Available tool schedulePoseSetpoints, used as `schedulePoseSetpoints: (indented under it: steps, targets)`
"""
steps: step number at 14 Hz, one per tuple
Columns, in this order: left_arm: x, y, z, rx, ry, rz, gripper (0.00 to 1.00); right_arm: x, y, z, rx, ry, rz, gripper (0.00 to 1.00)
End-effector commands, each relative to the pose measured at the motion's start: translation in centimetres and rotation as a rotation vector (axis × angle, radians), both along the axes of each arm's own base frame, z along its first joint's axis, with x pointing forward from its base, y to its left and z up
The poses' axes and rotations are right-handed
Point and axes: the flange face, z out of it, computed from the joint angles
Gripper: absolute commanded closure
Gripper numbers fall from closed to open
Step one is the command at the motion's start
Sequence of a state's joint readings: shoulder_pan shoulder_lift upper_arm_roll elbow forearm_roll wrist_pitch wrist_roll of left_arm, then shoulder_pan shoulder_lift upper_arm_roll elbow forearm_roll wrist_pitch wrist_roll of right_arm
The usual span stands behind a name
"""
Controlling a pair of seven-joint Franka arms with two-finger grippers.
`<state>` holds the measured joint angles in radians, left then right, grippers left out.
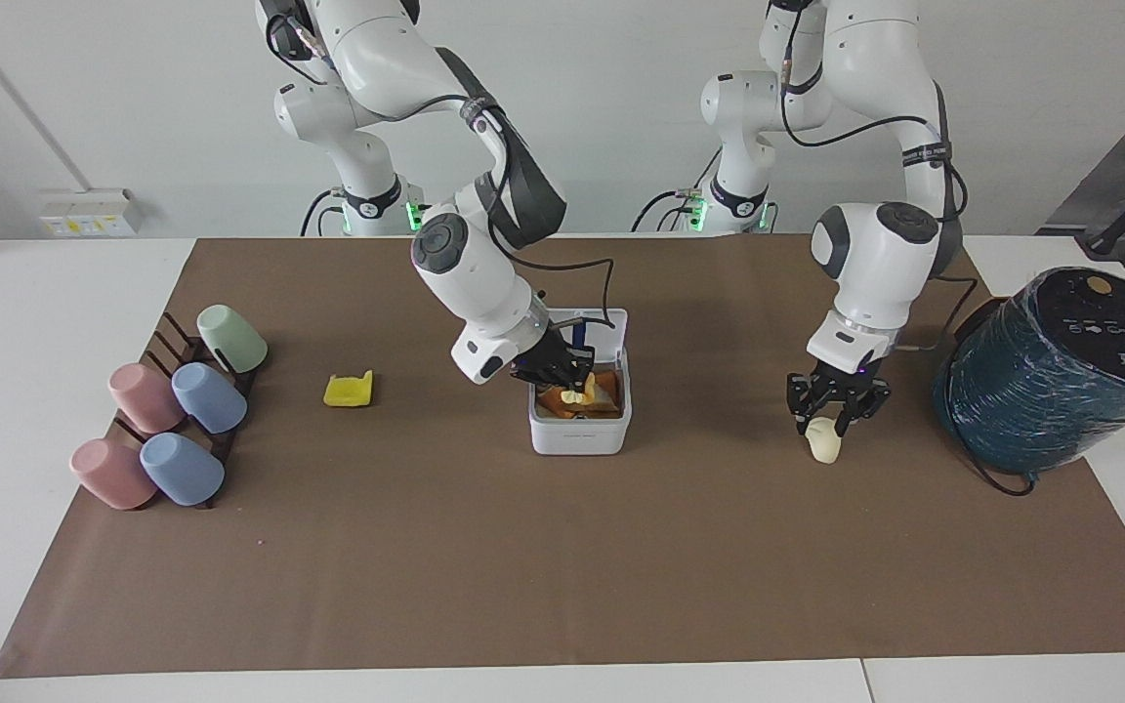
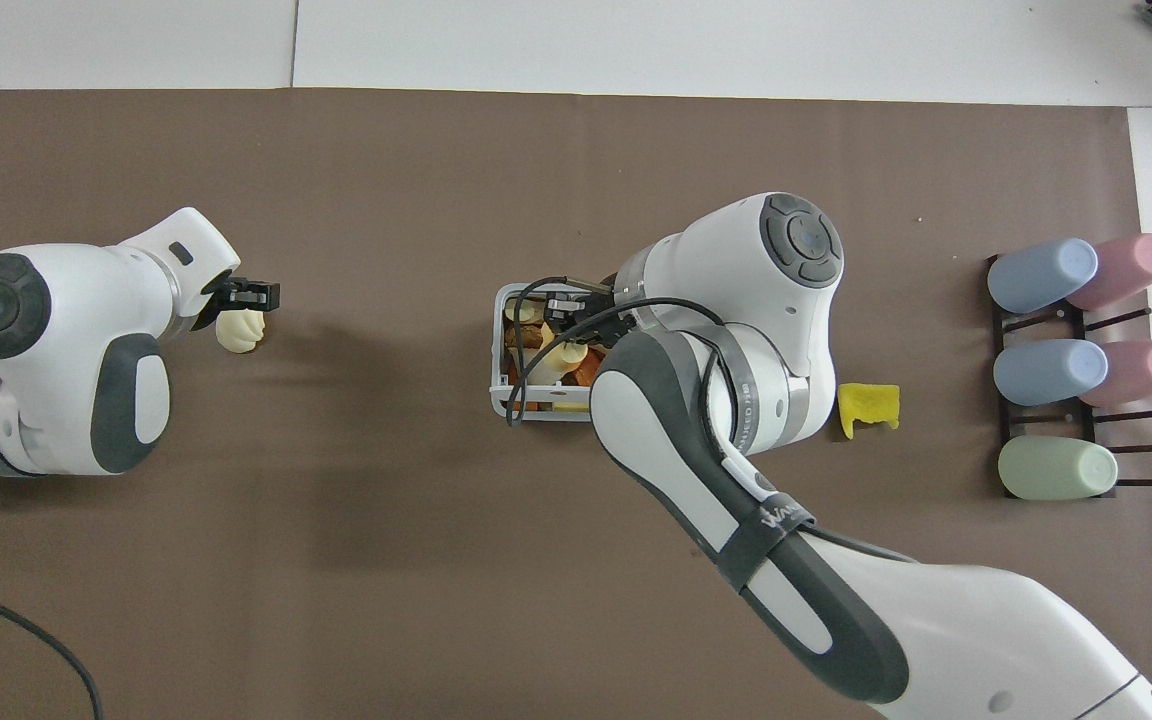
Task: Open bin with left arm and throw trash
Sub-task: 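Drop the orange wedge into the bin while the left gripper reaches the lump, then grasp the cream lump with the left gripper while the right gripper withdraws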
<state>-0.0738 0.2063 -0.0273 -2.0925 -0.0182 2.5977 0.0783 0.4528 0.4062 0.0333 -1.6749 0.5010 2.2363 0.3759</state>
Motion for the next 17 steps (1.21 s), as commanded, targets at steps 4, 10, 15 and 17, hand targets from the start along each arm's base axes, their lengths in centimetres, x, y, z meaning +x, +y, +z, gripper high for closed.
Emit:
schedulePoseSetpoints:
  steps: [4, 10, 15, 17]
  targets:
    - [-0.3, 2.2, -3.9, 0.02, 0.014, -0.03, 0.41, 0.7, 0.6, 1.7, 0.022, -0.031, 0.003, 0.0]
    - [-0.7, 2.7, -2.7, 0.019, 0.017, -0.015, 1.0, 0.0, 1.7, 2.6, 0.026, -0.033, 0.022, 0.0]
    - [-0.3, -1.4, 3.1, 0.01, 0.031, -0.048, 1.0, -0.5, 1.5, 4.3, 0.029, -0.037, 0.031, 0.0]
    - [0.2, -4.9, 6.1, -0.016, 0.053, -0.006, 1.0, -0.7, -0.4, 6.7, -0.054, -0.091, 0.067, 0.0]
